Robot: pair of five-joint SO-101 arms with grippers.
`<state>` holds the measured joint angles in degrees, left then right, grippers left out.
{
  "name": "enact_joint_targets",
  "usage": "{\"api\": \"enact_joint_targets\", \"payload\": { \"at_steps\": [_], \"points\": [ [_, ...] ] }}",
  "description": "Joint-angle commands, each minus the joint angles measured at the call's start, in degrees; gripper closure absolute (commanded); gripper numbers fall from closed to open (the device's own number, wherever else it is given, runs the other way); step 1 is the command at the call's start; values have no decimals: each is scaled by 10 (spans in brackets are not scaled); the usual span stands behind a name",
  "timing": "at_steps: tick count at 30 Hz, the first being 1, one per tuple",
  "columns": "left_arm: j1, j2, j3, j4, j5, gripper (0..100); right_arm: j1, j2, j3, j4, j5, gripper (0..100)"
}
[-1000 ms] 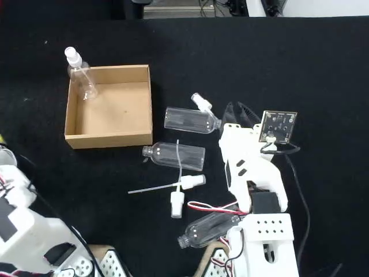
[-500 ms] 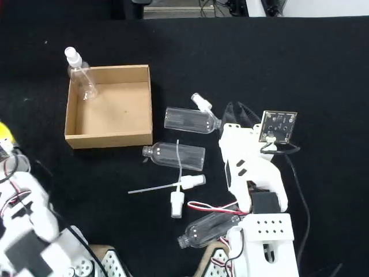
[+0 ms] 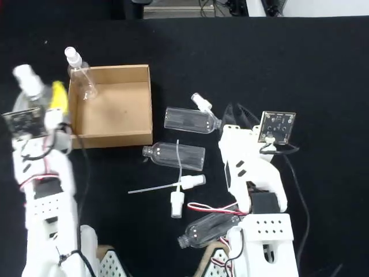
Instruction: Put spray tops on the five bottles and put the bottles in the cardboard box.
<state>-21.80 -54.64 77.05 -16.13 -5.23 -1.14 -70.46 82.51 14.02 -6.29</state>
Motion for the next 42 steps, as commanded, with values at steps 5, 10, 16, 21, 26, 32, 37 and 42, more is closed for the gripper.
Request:
{"api": "enact_joint_targets", "payload": {
  "at_steps": [5,10,16,21,26,32,37,42],
  "points": [
    [161,61,-101,3,5,970,10,5,29,-85,2,962],
    [209,165,-171,3,7,970,10,5,33,-90,2,962],
    [215,268,-219,3,4,969,9,6,36,-90,2,962],
    [216,312,-218,3,6,923,7,6,36,-90,2,962],
    [211,351,-229,-28,4,895,7,6,35,-90,2,962],
    [215,485,-225,-301,4,895,7,6,35,-91,2,962],
    [210,642,-270,-483,4,895,7,6,35,-91,2,962],
    [216,716,-288,-570,4,895,7,5,35,-91,2,962]
  ]
}}
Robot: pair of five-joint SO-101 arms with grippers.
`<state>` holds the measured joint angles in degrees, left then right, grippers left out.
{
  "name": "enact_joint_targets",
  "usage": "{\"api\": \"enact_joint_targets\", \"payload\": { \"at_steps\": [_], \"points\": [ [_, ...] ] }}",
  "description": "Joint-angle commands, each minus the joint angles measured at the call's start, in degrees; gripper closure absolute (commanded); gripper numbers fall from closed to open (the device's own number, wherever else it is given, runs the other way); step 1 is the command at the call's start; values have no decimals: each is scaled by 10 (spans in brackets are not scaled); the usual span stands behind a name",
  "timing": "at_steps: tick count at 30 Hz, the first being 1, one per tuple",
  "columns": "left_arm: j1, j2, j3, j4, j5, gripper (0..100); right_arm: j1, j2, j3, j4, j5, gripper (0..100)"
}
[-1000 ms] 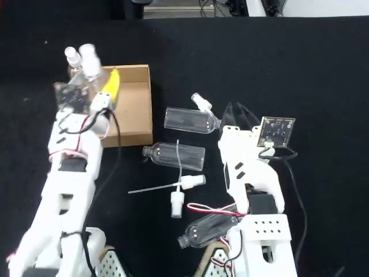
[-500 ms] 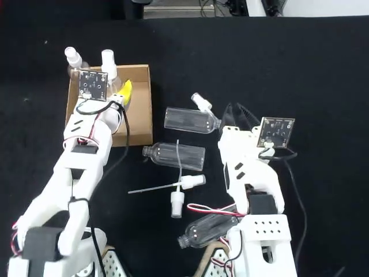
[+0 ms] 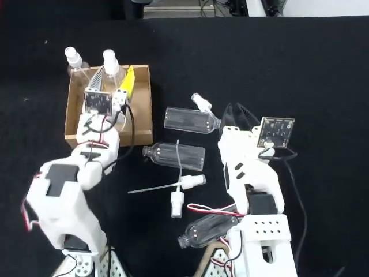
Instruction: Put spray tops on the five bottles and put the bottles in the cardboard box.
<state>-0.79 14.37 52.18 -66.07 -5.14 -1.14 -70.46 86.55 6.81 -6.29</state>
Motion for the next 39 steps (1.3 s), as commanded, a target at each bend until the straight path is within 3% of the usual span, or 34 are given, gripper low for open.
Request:
{"api": "enact_joint_targets", "payload": {
  "at_steps": [1,6,13,39],
  "points": [
    [6,31,-42,-68,3,895,7,5,-6,-18,2,962],
    [-1,39,-62,-62,3,895,7,5,-6,-18,2,962],
    [-5,39,-118,50,3,895,6,5,-7,-18,2,962],
    [-38,172,-220,43,7,895,6,4,-7,-18,2,962]
  ]
}}
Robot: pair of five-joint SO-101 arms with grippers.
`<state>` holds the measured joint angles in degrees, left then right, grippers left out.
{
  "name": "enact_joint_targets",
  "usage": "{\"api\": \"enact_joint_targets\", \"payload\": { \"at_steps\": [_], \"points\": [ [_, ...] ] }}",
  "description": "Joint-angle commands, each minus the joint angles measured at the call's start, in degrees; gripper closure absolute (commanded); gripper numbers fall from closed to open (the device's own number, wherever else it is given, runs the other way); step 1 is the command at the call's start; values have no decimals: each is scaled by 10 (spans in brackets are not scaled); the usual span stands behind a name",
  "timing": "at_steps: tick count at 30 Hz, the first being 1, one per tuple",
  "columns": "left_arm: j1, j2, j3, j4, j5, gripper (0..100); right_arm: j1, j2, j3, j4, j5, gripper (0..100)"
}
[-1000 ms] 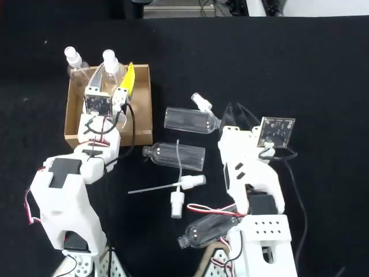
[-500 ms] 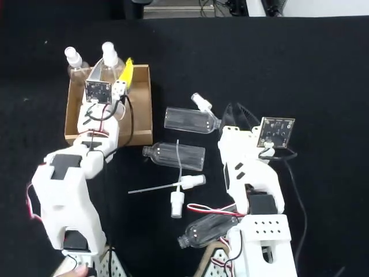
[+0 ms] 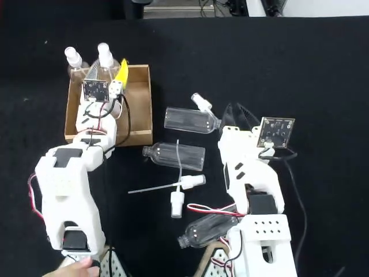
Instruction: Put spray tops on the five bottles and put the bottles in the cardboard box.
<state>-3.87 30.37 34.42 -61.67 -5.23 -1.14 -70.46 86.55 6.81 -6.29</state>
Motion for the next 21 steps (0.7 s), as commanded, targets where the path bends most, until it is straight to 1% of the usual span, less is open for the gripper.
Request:
{"api": "enact_joint_targets", "payload": {
  "at_steps": [1,16,18,21],
  "points": [
    [-8,23,-48,-3,8,895,6,4,-7,-18,2,962],
    [-9,47,-53,0,8,890,6,4,-7,-18,2,962],
    [-9,47,-53,0,7,859,6,4,-7,-18,2,962],
    [-10,47,-53,0,8,752,6,4,-7,-18,2,962]
  ]
}}
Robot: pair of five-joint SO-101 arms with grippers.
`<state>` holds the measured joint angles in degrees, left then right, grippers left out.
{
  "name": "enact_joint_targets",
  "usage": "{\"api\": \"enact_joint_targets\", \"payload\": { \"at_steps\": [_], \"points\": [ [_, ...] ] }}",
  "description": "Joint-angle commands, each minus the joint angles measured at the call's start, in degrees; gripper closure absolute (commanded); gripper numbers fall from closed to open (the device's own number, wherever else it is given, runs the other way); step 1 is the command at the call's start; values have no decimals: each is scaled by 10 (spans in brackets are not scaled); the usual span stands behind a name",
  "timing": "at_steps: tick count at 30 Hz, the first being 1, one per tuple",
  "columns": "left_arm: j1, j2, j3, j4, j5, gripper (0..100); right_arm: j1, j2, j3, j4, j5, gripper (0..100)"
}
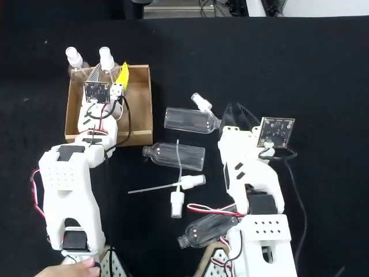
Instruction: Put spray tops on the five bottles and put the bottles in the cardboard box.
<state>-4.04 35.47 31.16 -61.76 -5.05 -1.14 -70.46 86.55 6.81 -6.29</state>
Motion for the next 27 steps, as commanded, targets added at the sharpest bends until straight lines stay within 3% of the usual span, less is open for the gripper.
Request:
{"api": "enact_joint_targets", "payload": {
  "at_steps": [1,27],
  "points": [
    [-8,-4,-21,1,6,720,6,4,-7,-18,2,962],
    [-13,-38,20,-3,7,713,6,4,-7,-18,2,962]
  ]
}}
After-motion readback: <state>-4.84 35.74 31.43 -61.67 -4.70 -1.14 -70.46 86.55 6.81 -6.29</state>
